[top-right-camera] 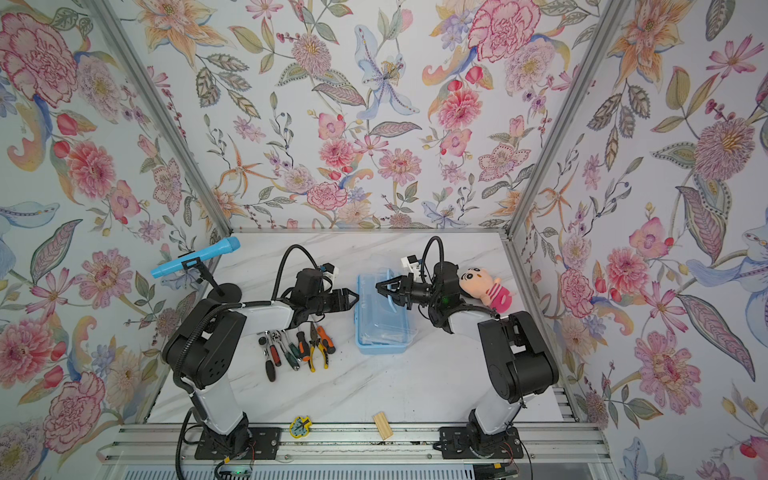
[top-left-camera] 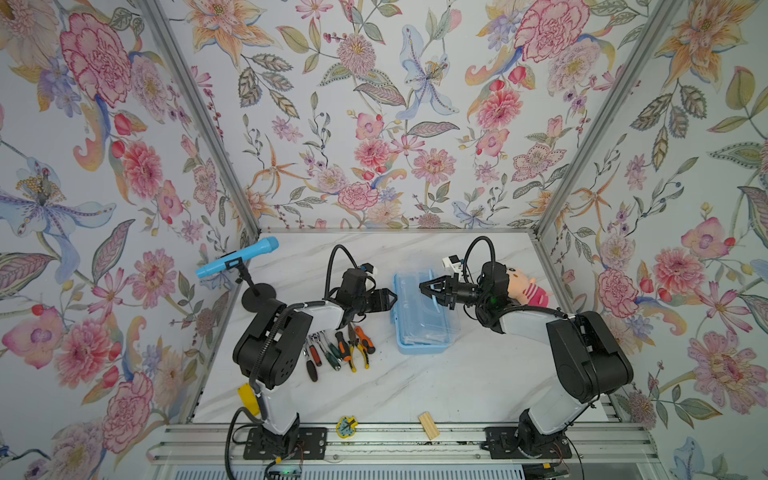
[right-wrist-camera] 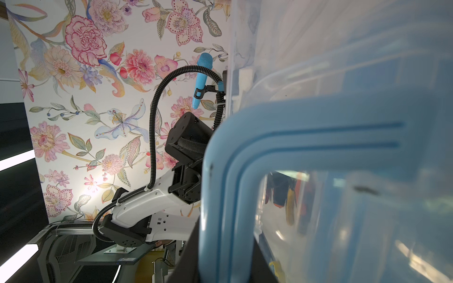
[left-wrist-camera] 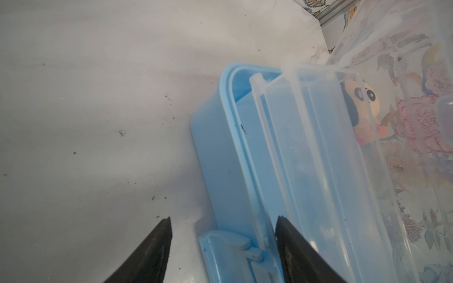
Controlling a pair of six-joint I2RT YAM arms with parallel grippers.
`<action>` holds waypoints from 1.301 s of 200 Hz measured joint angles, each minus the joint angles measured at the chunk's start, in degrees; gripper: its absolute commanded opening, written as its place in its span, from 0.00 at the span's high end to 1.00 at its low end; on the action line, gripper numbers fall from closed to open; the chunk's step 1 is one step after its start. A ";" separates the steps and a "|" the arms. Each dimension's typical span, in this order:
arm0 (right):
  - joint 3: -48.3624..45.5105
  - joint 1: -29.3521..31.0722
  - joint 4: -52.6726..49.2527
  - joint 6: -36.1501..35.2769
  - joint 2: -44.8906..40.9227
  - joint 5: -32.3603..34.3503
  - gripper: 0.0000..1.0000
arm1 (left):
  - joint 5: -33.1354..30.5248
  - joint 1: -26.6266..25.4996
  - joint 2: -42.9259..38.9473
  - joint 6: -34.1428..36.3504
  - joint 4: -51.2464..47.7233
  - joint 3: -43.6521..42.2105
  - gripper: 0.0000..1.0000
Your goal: Pack the tool kit
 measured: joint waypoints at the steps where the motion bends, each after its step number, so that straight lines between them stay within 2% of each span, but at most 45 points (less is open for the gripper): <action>1: 0.00 0.00 -0.02 -0.04 0.00 0.00 1.00 | 0.00 -0.02 0.02 0.00 -0.02 0.02 0.33; 73: 0.83 0.22 -2.58 -1.70 0.00 0.04 1.00 | -2.99 -1.11 5.51 2.12 -5.79 10.16 0.56; 145: 1.62 0.15 -8.04 -5.51 -1.73 0.26 1.00 | -6.29 -1.46 9.38 5.09 -11.78 18.01 0.69; 162: 1.62 -0.09 -9.33 -6.45 -2.64 0.24 1.00 | -6.25 -1.51 9.92 5.31 -12.02 18.78 0.82; 168: 1.62 -0.26 -9.90 -6.54 -2.93 0.26 1.00 | -6.45 -1.60 10.08 4.96 -12.26 19.10 0.84; 185: 1.68 -0.85 -12.00 -6.62 -4.22 0.22 1.00 | -7.39 -1.84 10.51 2.08 -13.03 19.96 0.97; 193: 1.70 -1.38 -13.62 -6.64 -5.09 0.11 1.00 | -7.98 -1.90 10.62 1.07 -13.25 20.33 1.00; 215: 2.32 -3.69 -19.47 -9.20 -8.24 -0.68 1.00 | -8.90 -2.01 10.71 0.28 -13.73 20.59 1.00; 242: 4.48 -7.96 -34.64 -16.31 -12.28 -0.04 1.00 | -9.27 -2.03 10.71 0.37 -13.57 20.59 1.00; 260: 4.59 -10.47 -42.49 -21.38 -14.80 2.89 1.00 | -9.68 -2.03 10.69 0.52 -13.55 20.59 1.00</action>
